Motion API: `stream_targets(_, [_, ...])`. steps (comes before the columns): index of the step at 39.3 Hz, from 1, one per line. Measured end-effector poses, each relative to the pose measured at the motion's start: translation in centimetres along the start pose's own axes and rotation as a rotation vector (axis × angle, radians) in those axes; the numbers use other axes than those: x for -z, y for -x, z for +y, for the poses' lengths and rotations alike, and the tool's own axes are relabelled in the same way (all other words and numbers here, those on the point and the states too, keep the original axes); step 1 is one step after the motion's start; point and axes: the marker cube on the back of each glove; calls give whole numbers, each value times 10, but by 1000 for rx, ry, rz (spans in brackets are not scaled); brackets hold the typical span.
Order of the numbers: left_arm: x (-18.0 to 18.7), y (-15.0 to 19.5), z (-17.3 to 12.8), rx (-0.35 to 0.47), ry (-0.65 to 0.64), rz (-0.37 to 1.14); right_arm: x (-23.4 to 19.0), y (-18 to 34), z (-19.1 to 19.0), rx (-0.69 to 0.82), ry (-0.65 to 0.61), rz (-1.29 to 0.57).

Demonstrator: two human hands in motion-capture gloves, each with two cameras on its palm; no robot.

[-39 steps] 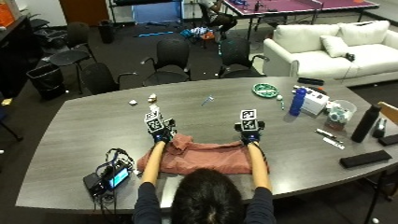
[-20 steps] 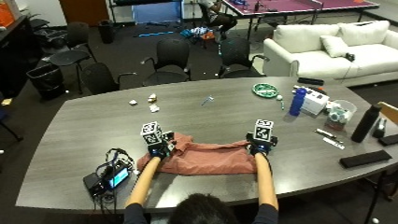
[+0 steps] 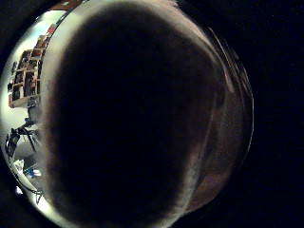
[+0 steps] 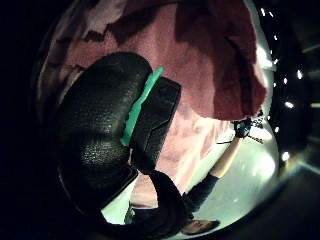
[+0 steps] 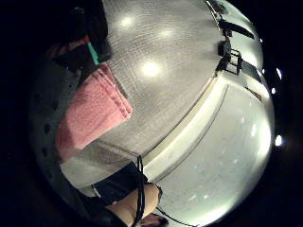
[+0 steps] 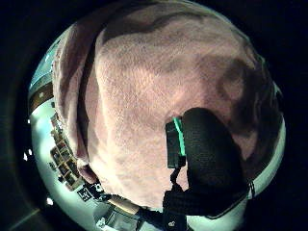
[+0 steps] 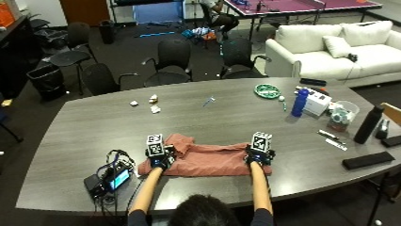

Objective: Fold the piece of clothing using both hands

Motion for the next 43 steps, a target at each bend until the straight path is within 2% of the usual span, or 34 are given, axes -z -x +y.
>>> stream_targets(10, [-14,3,-1,68,81,-48,-1,-1,-3,-51,-69,-53])
stream_targets(18, [-14,5,1,126,81,-89,7,17,2,41,-215,-64])
stream_targets(24, [-13,-3,1,32,56,-48,11,11,5,44,-229,-19])
stream_targets(28, [-11,-7,9,13,112,14,20,-6,1,23,-253,-24])
stream_targets(34, [4,-13,28,2,239,210,45,-45,-2,-34,-285,-61])
stream_targets(38, [15,-12,21,-24,170,234,65,-69,4,-81,-287,-63])
stream_targets(43, [35,-4,28,-9,145,192,104,-86,-9,-99,-271,-192])
